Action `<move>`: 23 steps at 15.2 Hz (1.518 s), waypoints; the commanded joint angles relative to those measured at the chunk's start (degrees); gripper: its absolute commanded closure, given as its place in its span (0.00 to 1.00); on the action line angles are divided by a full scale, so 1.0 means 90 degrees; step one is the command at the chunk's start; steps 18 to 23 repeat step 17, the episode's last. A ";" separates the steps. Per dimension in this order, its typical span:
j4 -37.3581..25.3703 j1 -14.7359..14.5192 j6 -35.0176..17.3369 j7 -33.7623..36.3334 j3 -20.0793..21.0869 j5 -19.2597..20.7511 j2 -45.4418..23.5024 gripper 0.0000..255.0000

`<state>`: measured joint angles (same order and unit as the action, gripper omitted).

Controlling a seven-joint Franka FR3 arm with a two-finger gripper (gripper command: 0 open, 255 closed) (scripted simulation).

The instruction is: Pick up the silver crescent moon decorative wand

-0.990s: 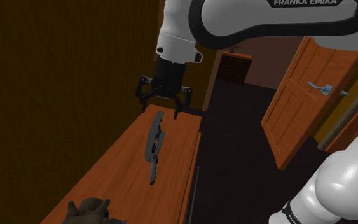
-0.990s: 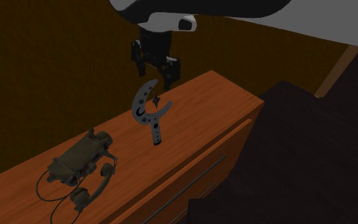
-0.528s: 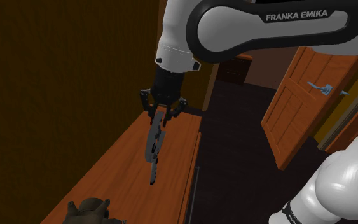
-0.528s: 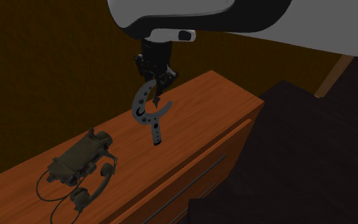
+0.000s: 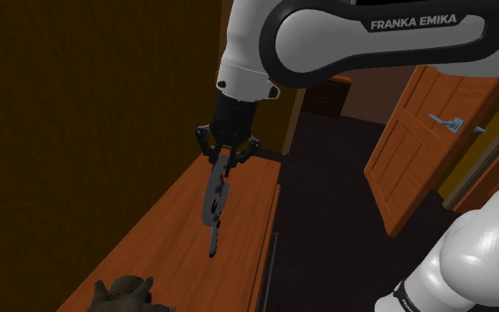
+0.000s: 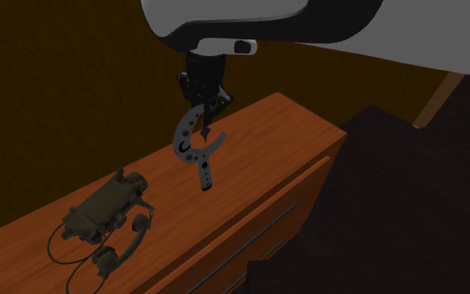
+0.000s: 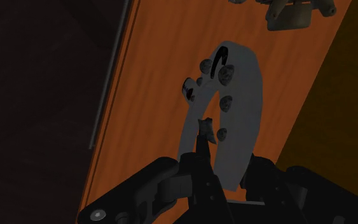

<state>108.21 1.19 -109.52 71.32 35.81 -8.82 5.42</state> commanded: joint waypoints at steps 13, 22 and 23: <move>-0.1190 0.0023 0.1110 0.0142 -0.0015 0.0096 -0.0095 1.00; -0.1419 0.0022 0.1298 0.0178 -0.0009 0.0127 -0.0140 1.00; -0.1419 0.0022 0.1298 0.0178 -0.0009 0.0127 -0.0140 1.00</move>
